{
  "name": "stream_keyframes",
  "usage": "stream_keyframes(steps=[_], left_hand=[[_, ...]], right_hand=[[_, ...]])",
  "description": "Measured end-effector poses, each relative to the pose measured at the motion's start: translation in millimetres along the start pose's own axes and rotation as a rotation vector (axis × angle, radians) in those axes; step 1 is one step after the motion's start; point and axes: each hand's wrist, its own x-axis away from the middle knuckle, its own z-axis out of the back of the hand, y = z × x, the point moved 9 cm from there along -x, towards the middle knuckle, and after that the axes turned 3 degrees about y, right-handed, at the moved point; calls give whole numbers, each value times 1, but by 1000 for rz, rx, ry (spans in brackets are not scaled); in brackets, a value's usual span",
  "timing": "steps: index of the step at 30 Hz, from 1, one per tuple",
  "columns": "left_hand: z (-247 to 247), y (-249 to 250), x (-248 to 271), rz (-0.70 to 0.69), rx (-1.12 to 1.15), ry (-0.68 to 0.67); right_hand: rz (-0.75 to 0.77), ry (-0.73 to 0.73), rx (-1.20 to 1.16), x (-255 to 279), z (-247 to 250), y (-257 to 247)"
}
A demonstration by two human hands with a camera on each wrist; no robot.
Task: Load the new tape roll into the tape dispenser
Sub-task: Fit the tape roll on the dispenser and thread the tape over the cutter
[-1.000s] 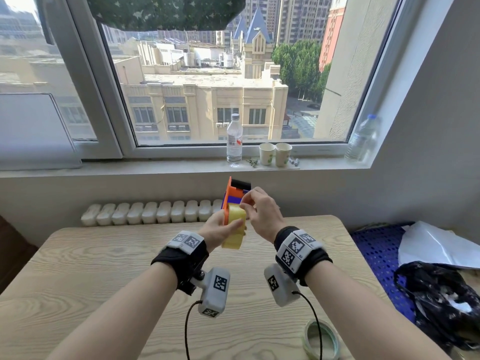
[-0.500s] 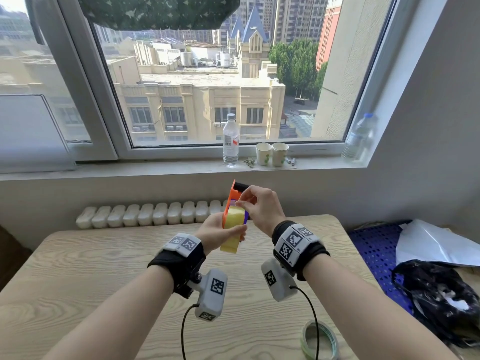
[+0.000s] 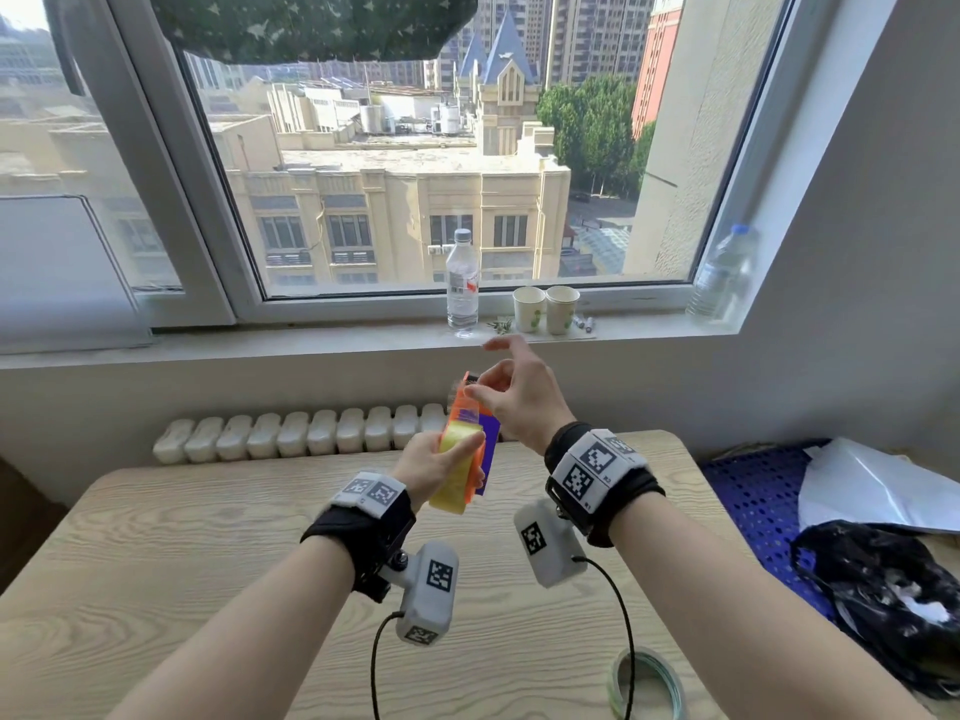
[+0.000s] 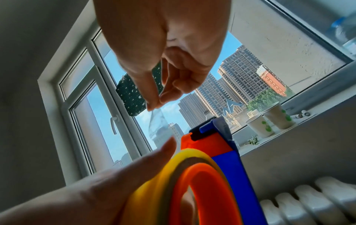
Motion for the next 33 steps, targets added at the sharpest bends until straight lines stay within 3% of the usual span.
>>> stream_keyframes(steps=[3, 7, 15, 19, 26, 33], left_hand=[[-3, -2, 2, -5, 1, -31], [-3, -3, 4, -3, -53, -42], [19, -3, -4, 10, -114, 77], [24, 0, -7, 32, -33, 135], [10, 2, -4, 16, 18, -28], [18, 10, -8, 12, -88, 66]], right_hand=[[2, -72, 103, -3, -2, 0], [0, -47, 85, -3, -1, 3], [35, 35, 32, -7, 1, -1], [31, 68, -36, -10, 3, -5], [-11, 97, -16, -25, 18, -3], [30, 122, -30, -23, 16, -3]])
